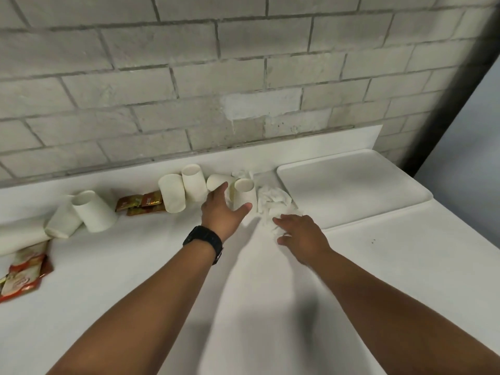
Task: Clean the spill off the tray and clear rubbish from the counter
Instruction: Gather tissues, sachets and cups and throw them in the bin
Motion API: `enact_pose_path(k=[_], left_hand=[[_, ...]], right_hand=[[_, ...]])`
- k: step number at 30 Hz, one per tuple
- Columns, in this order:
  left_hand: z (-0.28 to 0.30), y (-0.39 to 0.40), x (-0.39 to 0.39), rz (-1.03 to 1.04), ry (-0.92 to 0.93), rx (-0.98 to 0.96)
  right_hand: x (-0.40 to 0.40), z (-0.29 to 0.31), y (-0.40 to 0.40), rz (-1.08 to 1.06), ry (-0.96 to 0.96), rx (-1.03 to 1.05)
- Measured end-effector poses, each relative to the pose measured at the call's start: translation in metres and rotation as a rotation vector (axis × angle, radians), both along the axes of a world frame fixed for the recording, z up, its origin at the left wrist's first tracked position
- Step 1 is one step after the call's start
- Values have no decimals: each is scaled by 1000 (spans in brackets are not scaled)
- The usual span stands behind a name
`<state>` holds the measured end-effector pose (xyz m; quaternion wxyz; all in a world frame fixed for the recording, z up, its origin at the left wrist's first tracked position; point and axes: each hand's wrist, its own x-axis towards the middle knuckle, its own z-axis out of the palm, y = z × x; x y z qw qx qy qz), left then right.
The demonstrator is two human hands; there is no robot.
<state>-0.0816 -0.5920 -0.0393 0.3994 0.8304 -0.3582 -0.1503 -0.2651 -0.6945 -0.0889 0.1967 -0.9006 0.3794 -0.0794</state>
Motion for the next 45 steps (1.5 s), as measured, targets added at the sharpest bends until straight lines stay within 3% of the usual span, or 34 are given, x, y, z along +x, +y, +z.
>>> enact_pose_path(k=[3, 6, 11, 14, 17, 23, 28, 34, 40, 45], left_hand=[[1, -20, 9, -38, -129, 59], [-3, -38, 15, -75, -210, 169], [-11, -46, 12, -85, -312, 171], [-15, -36, 9, -70, -294, 113], [-21, -21, 10, -40, -239, 50], [-27, -2, 22, -26, -217, 14], [-26, 9, 26, -16, -173, -21], [-18, 16, 4, -31, -109, -57], [-5, 21, -37, -79, 46, -146], [7, 17, -92, -167, 141, -195]], right_hand=[[3, -4, 0, 23, -22, -150], [6, -6, -5, 30, -36, -143], [14, 27, -20, -209, -506, 339], [28, 52, -41, -230, -751, 664], [53, 57, -57, -182, -636, 570], [83, 15, -65, 84, -1, 192], [71, 1, -44, 2, -88, 12], [33, 14, -21, -226, -388, 313], [-27, 37, -3, -271, -708, 537], [-92, 50, 12, -294, -757, 557]])
